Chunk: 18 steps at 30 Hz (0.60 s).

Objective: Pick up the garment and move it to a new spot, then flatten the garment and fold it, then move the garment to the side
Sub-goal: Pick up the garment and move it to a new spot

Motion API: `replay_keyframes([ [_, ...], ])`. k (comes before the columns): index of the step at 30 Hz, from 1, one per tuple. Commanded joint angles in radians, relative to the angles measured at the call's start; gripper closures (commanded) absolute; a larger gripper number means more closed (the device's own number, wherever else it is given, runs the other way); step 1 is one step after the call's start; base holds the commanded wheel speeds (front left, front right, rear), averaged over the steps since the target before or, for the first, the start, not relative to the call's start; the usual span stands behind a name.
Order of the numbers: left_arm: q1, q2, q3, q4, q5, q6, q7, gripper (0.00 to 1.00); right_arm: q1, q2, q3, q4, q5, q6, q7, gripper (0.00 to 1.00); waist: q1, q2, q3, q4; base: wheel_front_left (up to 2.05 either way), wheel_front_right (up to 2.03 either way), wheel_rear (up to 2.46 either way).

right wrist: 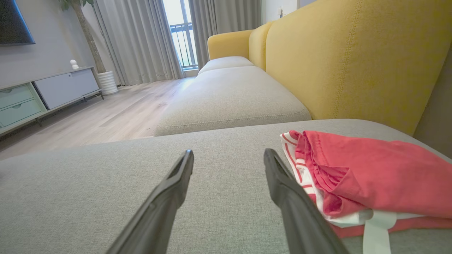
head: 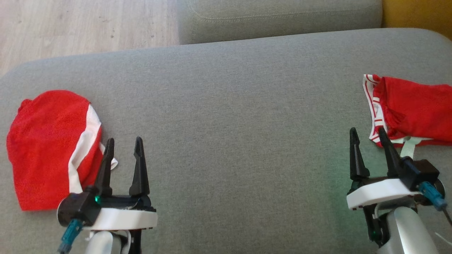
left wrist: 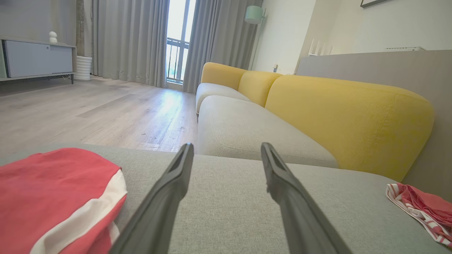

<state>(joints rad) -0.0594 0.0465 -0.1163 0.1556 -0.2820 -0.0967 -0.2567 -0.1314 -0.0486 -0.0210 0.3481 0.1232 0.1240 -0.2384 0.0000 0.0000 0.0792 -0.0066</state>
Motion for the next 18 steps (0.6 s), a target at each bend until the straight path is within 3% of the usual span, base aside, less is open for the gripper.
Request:
replay_keyframes([
  [1, -0.031, 0.004, 0.028, -0.03, -0.001, 0.002, -0.005, 0.0, -0.019, -0.002, 0.022, -0.03, 0.006, 0.007, -0.011, 0.0, 0.0, 0.0, -0.001, 0.006, 0.0, 0.0, 0.0],
  [9, -0.033, 0.004, 0.025, -0.02, 0.001, 0.008, -0.005, 0.0, -0.014, -0.002, 0.075, -0.04, 0.006, 0.007, -0.007, 0.0, 0.0, 0.0, -0.015, 0.076, 0.0, 0.0, 0.0],
  [18, -0.011, 0.004, 0.042, -0.016, 0.01, 0.021, -0.005, 0.0, 0.012, -0.002, 0.128, -0.035, 0.024, 0.007, 0.001, 0.0, 0.0, 0.0, -0.047, 0.238, 0.0, 0.0, 0.0],
])
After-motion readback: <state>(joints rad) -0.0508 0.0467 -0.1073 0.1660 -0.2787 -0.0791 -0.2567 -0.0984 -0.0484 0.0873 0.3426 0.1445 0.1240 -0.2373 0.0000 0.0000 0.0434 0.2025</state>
